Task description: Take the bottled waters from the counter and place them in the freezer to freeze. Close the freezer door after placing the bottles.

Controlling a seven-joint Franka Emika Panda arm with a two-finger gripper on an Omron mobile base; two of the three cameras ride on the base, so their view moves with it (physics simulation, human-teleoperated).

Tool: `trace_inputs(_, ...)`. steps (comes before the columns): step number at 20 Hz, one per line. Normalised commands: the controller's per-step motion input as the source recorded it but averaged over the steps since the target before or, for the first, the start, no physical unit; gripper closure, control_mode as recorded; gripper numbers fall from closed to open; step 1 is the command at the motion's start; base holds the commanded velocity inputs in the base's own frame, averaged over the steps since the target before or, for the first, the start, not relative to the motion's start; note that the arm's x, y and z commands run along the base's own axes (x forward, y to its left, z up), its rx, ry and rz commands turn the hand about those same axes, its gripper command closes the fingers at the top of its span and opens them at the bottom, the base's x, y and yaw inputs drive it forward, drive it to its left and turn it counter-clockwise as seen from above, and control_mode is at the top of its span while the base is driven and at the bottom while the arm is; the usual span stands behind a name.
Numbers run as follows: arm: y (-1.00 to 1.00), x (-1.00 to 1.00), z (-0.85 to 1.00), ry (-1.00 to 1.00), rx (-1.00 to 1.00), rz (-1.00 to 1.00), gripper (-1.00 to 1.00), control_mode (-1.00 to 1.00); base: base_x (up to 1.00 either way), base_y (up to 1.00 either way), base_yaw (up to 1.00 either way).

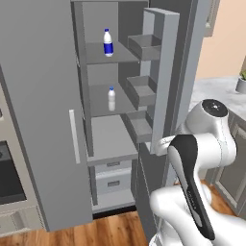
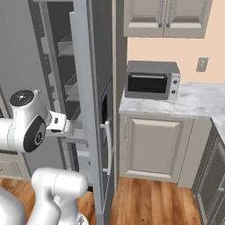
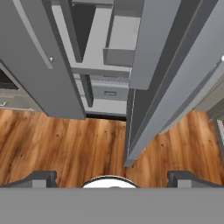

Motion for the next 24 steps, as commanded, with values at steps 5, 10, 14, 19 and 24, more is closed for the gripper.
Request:
trace_inputs(5, 0.00, 0.00, 0.00, 0.00, 0.00, 0.00, -1.00, 1.00, 0.24, 0.00, 0.00)
trace_inputs(10, 0.00, 0.00, 0.00, 0.00, 0.00, 0.00, -1.00, 1.00, 0.40, 0.00, 0.00)
trace_inputs(14, 0.00, 0.00, 0.00, 0.00, 0.00, 0.00, -1.00, 1.00, 0.27, 0.00, 0.00)
trace_inputs(19, 0.00, 0.00, 0.00, 0.00, 0.00, 0.00, -1.00, 1.00, 0.13, 0.00, 0.00)
trace_inputs(24, 0.00, 0.00, 0.00, 0.00, 0.00, 0.00, -1.00, 1.00, 0.01, 0.00, 0.00)
